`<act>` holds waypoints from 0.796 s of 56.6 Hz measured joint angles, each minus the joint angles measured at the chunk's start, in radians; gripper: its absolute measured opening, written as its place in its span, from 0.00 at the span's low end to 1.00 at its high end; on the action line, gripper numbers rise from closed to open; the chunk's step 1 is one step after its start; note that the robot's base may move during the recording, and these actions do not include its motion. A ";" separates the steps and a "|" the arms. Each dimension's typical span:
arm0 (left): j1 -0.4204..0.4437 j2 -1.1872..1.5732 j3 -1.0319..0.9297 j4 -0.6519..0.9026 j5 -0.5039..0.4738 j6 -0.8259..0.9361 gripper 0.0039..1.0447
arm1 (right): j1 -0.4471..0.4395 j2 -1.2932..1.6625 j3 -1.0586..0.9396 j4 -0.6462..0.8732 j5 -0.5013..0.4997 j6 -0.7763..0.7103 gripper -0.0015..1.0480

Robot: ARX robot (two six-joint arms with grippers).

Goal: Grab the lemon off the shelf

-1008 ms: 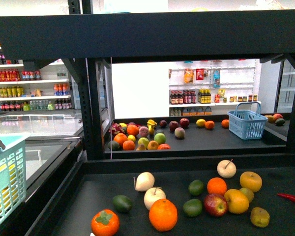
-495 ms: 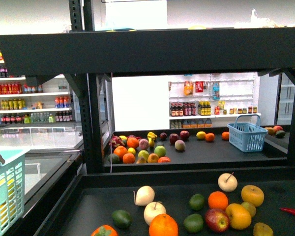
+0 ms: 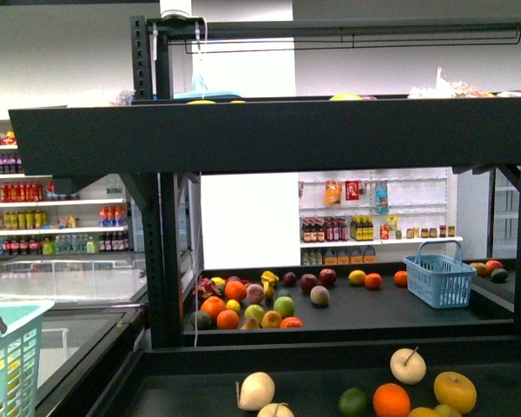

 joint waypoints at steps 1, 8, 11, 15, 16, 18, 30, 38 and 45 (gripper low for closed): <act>0.000 -0.006 -0.005 0.000 0.000 0.000 0.02 | 0.000 0.000 0.000 0.000 0.000 0.000 0.98; 0.000 -0.044 -0.031 -0.004 0.000 0.000 0.02 | 0.000 0.000 0.000 0.000 0.000 0.000 0.98; 0.000 -0.061 -0.042 -0.010 0.000 0.000 0.02 | 0.000 0.000 0.000 0.000 0.000 0.000 0.98; 0.000 -0.079 -0.054 -0.018 0.000 0.000 0.02 | 0.000 0.000 0.000 0.000 0.000 0.000 0.98; 0.000 -0.084 -0.057 -0.019 0.000 0.000 0.02 | 0.000 0.000 0.000 0.000 0.000 0.000 0.98; 0.000 -0.093 -0.062 -0.025 0.000 0.000 0.02 | 0.000 0.000 0.000 0.000 0.000 0.000 0.98; 0.000 -0.143 -0.082 -0.050 0.000 0.000 0.02 | 0.000 0.000 0.000 0.000 0.000 0.000 0.98; 0.000 -0.239 -0.097 -0.154 0.000 0.001 0.02 | 0.000 0.000 0.000 0.000 0.000 0.000 0.98; -0.001 -0.339 -0.120 -0.211 0.000 0.001 0.02 | 0.000 0.000 0.000 0.000 0.000 0.000 0.98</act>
